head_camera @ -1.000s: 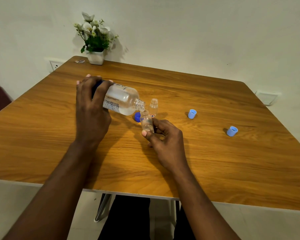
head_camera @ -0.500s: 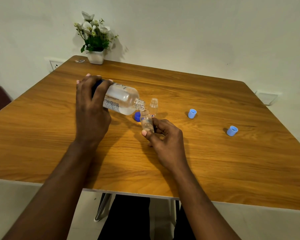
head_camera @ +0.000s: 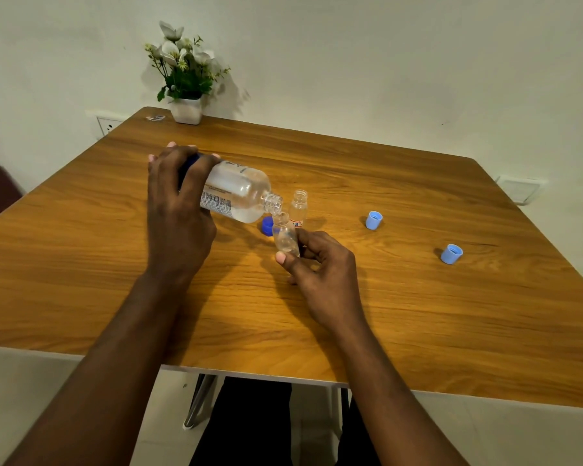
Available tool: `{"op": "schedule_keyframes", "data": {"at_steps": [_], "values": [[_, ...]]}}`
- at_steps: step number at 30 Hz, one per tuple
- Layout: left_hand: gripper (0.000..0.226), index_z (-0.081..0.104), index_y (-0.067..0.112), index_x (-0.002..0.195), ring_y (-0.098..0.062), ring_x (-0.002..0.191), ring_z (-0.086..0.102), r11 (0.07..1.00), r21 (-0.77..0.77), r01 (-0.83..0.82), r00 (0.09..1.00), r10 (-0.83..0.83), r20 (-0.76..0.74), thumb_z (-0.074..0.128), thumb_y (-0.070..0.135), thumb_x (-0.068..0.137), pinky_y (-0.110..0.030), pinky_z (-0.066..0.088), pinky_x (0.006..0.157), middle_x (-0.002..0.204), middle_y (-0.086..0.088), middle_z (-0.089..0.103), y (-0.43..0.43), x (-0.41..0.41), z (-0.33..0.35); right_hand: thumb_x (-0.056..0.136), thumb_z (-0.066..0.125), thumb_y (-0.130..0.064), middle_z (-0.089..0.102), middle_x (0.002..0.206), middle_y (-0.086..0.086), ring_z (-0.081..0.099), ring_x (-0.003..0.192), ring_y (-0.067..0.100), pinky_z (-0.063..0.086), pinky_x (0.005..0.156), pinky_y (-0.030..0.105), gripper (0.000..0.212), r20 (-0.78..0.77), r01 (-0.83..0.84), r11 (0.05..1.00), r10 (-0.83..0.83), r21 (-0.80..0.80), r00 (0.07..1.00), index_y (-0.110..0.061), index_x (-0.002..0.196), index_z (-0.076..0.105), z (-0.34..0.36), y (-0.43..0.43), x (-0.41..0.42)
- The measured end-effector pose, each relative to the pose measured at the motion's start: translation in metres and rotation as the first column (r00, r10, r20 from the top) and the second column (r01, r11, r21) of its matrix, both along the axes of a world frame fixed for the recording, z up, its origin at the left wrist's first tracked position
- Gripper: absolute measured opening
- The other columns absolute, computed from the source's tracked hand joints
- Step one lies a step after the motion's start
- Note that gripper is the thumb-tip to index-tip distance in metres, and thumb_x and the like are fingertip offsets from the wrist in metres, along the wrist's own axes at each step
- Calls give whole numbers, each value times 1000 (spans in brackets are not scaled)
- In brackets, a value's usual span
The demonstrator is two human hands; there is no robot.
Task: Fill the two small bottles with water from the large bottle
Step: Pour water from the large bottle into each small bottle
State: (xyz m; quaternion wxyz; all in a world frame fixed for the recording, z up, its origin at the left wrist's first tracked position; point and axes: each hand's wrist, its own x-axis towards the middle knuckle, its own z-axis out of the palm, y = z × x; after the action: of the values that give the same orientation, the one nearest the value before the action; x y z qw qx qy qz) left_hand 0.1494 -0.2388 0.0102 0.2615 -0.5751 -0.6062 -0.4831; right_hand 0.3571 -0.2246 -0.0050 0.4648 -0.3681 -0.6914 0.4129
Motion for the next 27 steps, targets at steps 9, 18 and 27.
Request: {"op": "schedule_keyframes", "data": {"at_steps": [9, 18, 27], "values": [[52, 52, 8, 127, -37, 128, 43, 1000, -15, -11, 1000, 11, 12, 57, -12, 79, -50, 29, 114, 128, -23, 49, -1, 1, 1, 80, 74, -16, 67, 103, -11, 65, 96, 12, 58, 73, 50, 35, 8, 7, 1000, -7, -3, 1000, -19, 115, 70, 0, 0, 0], [53, 51, 10, 127, -38, 128, 43, 1000, -10, -10, 1000, 10, 3, 56, -12, 79, -55, 31, 110, 128, -23, 49, 0, 1, 0, 80, 75, -14, 67, 100, -12, 64, 94, 11, 58, 71, 49, 36, 8, 10, 1000, -10, 7, 1000, -19, 115, 70, 0, 1, 0], [52, 52, 9, 127, -38, 128, 43, 1000, -9, -13, 1000, 13, 3, 55, -12, 80, -55, 30, 111, 128, -22, 48, 0, 1, 0, 80, 75, -13, 67, 100, -12, 64, 95, 9, 58, 72, 49, 36, 13, 8, 1000, -8, 4, 1000, -20, 115, 70, 0, 1, 0]]}}
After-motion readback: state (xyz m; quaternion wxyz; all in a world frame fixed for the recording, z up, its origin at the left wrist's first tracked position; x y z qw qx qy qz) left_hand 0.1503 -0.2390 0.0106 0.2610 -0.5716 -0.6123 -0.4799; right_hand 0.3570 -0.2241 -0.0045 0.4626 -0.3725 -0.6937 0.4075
